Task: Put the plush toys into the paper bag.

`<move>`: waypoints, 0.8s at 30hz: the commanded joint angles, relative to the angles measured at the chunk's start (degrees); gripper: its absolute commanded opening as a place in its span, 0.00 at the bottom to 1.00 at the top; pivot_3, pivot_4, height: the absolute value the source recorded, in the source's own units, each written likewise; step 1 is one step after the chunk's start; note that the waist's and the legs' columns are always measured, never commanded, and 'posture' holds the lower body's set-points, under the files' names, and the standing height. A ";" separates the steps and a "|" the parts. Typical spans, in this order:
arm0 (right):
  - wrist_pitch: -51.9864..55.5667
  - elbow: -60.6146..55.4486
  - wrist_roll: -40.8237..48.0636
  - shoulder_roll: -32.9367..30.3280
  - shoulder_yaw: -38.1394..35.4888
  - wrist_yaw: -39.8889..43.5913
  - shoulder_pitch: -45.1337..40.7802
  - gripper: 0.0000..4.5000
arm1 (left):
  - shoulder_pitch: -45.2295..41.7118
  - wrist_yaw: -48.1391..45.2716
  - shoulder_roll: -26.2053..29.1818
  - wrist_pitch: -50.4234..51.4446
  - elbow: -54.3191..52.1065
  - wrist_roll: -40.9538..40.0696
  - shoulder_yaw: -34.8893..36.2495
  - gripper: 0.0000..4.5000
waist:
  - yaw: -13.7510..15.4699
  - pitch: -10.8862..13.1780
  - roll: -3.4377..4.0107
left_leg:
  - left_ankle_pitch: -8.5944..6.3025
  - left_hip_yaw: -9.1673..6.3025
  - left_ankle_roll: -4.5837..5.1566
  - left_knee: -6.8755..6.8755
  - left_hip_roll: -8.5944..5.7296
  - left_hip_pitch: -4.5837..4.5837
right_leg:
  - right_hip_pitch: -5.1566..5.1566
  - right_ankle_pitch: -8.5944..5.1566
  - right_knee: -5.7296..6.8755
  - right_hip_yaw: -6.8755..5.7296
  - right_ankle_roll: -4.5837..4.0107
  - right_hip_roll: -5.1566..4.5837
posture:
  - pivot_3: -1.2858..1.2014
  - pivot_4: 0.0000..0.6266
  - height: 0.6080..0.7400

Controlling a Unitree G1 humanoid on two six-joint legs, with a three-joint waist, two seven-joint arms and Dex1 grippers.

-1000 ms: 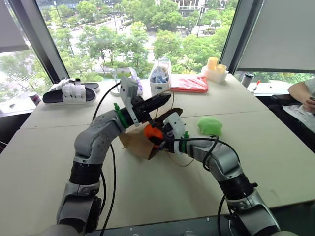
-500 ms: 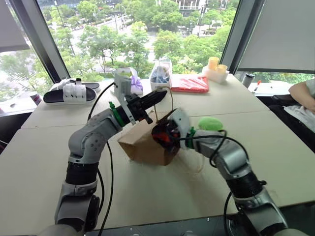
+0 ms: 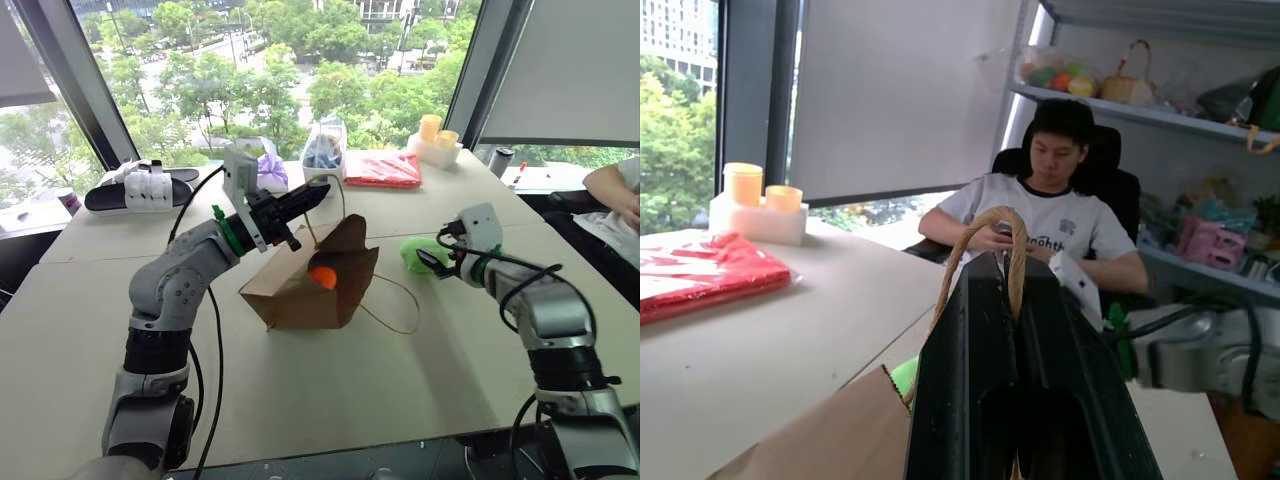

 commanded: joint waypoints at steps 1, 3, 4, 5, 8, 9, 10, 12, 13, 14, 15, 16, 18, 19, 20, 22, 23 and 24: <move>-12.34 13.29 -3.27 2.24 0.39 -2.74 -5.17 0.99 | -0.66 0.03 0.52 -1.07 -2.41 -0.27 0.94 0.00 | 0.03 0.00 0.00 | 0.00 0.00 -0.01 0.00 0.00 0.00 | 0.00 0.00 0.00 0.01 0.00 0.00 | 0.52 0.24 1.00; -17.37 22.46 -4.11 4.16 0.59 -3.85 -8.12 0.99 | -0.56 0.38 0.68 -1.12 -2.82 -0.08 0.94 0.00 | -0.06 0.00 0.00 | 0.04 0.00 -0.06 0.00 0.00 0.00 | 0.00 0.00 -0.01 0.01 0.00 0.00 | 0.52 0.24 1.00; -18.89 26.00 -4.17 4.81 0.20 -4.33 -9.37 0.99 | -0.52 0.50 0.76 -1.11 -2.95 -0.07 0.96 0.00 | -0.07 0.00 0.00 | 0.05 0.02 -0.08 0.00 0.00 0.00 | 0.00 0.00 -0.02 0.02 0.00 0.00 | 0.52 0.24 1.00; -20.55 28.22 -4.77 4.94 0.44 -4.63 -10.20 0.99 | -0.38 0.67 0.79 -1.04 -3.19 -0.12 1.01 0.00 | -0.07 0.00 0.00 | 0.06 0.01 -0.10 0.00 0.00 0.00 | 0.01 0.00 -0.02 0.02 0.00 0.00 | 0.52 0.24 1.00; -24.26 32.97 -5.19 5.22 -0.16 -5.36 -12.12 0.94 | 0.22 1.10 0.79 -0.98 -4.08 -0.19 1.00 0.00 | -0.05 0.00 0.00 | 0.07 -0.01 -0.12 0.01 0.00 0.01 | 0.02 0.00 -0.02 0.02 0.00 0.00 | 0.52 0.24 1.00; -25.10 34.12 -4.93 5.35 -0.54 -5.25 -12.56 0.87 | 0.43 1.22 0.81 -1.04 -4.30 -0.12 0.93 0.00 | -0.03 0.00 0.00 | 0.07 -0.01 -0.13 0.01 0.00 0.01 | 0.02 0.00 -0.02 0.02 0.00 0.00 | 0.52 0.24 1.00; -25.78 34.99 -4.68 5.45 -0.83 -5.04 -12.96 0.80 | 0.60 1.36 0.81 -1.03 -4.46 -0.11 0.90 0.00 | 0.00 0.00 0.00 | 0.08 -0.01 -0.14 0.02 0.00 0.01 | 0.03 0.00 -0.02 0.02 0.00 0.00 | 0.52 0.24 1.00; -26.64 36.04 -4.60 5.52 -0.99 -4.85 -13.52 0.59 | 0.75 1.62 0.82 -0.98 -4.61 -0.13 0.93 0.00 | -0.02 0.00 0.00 | 0.08 -0.02 -0.14 0.02 0.00 0.01 | 0.04 0.00 -0.02 0.02 0.00 0.00 | 0.52 0.24 1.00; -26.64 36.13 -4.35 5.57 -1.24 -4.78 -13.80 0.50 | 0.85 1.61 0.91 -1.06 -4.62 -0.02 0.92 0.00 | -0.05 0.00 0.00 | 0.08 -0.02 -0.15 0.02 0.00 0.01 | 0.04 0.00 -0.02 0.02 0.00 0.00 | 0.52 0.24 1.00; -26.52 36.09 -3.97 5.62 -1.55 -4.58 -14.04 0.37 | 0.90 1.56 1.00 -1.18 -4.58 0.11 0.90 0.00 | -0.05 0.00 0.00 | 0.08 -0.02 -0.15 0.02 0.00 0.01 | 0.04 0.00 -0.02 0.02 0.00 0.00 | 0.52 0.24 1.00; -26.21 35.90 -3.51 5.67 -1.94 -4.30 -14.23 0.29 | 0.92 1.54 1.05 -1.22 -4.49 0.14 0.94 0.00 | -0.03 0.00 0.00 | 0.08 -0.02 -0.15 0.02 0.00 0.01 | 0.04 0.00 -0.02 0.02 0.00 0.00 | 0.52 0.24 1.00; -25.88 35.66 -3.31 5.64 -2.23 -4.24 -14.34 0.18 | 0.92 1.51 1.10 -1.22 -4.39 0.14 1.00 0.00 | -0.02 0.00 0.00 | 0.09 -0.02 -0.15 0.02 0.00 0.01 | 0.04 0.00 -0.02 0.02 0.00 0.00 | 0.52 0.24 1.00; -25.23 34.62 -3.77 5.34 -2.09 -4.51 -14.13 0.01 | 0.83 1.44 1.18 -1.20 -4.10 0.13 1.07 0.00 | 0.00 0.00 0.00 | 0.08 -0.02 -0.15 0.02 -0.01 0.01 | 0.04 0.00 -0.02 0.01 0.00 0.00 | 0.52 0.24 1.00; -24.43 32.58 -3.57 5.31 -2.19 -4.38 -13.74 0.01 | 0.74 1.45 1.20 -1.20 -3.83 0.14 1.12 0.00 | -0.01 0.00 0.00 | 0.09 -0.02 -0.15 0.02 -0.01 0.01 | 0.04 0.00 -0.02 0.02 0.00 0.00 | 0.52 0.24 1.00; -22.96 29.64 -2.88 5.38 -2.45 -3.83 -13.21 0.01 | 0.64 1.45 1.22 -1.22 -3.60 0.14 1.15 0.00 | 0.00 0.00 0.00 | 0.09 -0.02 -0.15 0.02 -0.01 0.01 | 0.04 0.00 -0.02 0.02 0.00 0.00 | 0.52 0.24 1.00; -18.34 19.28 -1.58 4.90 -2.31 -2.00 -11.09 0.01 | 0.47 1.41 1.29 -1.25 -3.14 0.17 1.26 0.00 | 0.05 0.00 0.00 | 0.09 -0.04 -0.15 0.02 -0.01 0.01 | 0.04 0.00 -0.01 0.01 0.00 0.00 | 0.52 0.24 1.00; -14.03 10.66 -0.31 4.11 -2.11 -0.53 -9.26 0.01 | 0.38 1.34 1.38 -1.28 -2.89 0.23 1.32 0.00 | 0.10 0.01 0.01 | 0.08 -0.05 -0.15 0.00 -0.01 0.00 | 0.03 0.00 -0.02 0.01 0.00 0.00 | 0.52 0.24 1.00; -9.72 2.78 0.89 3.16 -1.92 0.79 -7.62 0.01 | 0.19 1.30 1.42 -1.30 -2.58 0.26 1.37 0.00 | 0.09 0.02 0.03 | 0.08 -0.08 -0.15 -0.01 0.00 -0.04 | -0.02 0.00 -0.01 0.00 0.00 0.00 | 0.52 0.24 1.00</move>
